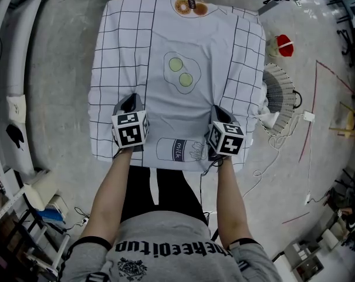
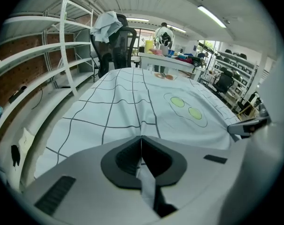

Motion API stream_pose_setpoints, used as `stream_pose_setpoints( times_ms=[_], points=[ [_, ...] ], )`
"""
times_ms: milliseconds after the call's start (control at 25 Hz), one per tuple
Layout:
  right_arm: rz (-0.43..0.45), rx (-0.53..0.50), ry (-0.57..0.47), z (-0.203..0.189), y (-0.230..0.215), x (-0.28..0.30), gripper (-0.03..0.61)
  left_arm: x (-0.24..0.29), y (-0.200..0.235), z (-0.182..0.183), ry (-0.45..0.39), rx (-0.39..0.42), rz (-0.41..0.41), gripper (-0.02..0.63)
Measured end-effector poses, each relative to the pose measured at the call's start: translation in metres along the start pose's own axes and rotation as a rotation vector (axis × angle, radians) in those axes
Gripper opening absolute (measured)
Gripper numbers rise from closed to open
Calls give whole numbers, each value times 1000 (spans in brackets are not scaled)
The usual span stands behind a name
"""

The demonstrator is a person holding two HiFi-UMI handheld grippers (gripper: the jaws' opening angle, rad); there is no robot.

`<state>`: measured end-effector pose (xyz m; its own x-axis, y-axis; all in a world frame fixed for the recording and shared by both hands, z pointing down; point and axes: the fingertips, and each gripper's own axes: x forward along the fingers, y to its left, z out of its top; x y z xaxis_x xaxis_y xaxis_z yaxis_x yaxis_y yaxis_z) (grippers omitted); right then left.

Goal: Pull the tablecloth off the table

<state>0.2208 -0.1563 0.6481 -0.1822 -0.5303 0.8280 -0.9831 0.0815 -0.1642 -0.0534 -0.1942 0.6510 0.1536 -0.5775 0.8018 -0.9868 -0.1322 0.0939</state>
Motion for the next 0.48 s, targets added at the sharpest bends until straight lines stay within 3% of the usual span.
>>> stream_pose_setpoints(
  times_ms=[480],
  points=[
    [90, 160, -111, 19, 9, -33, 9, -27, -9, 17, -22, -63, -76, 12]
  ],
)
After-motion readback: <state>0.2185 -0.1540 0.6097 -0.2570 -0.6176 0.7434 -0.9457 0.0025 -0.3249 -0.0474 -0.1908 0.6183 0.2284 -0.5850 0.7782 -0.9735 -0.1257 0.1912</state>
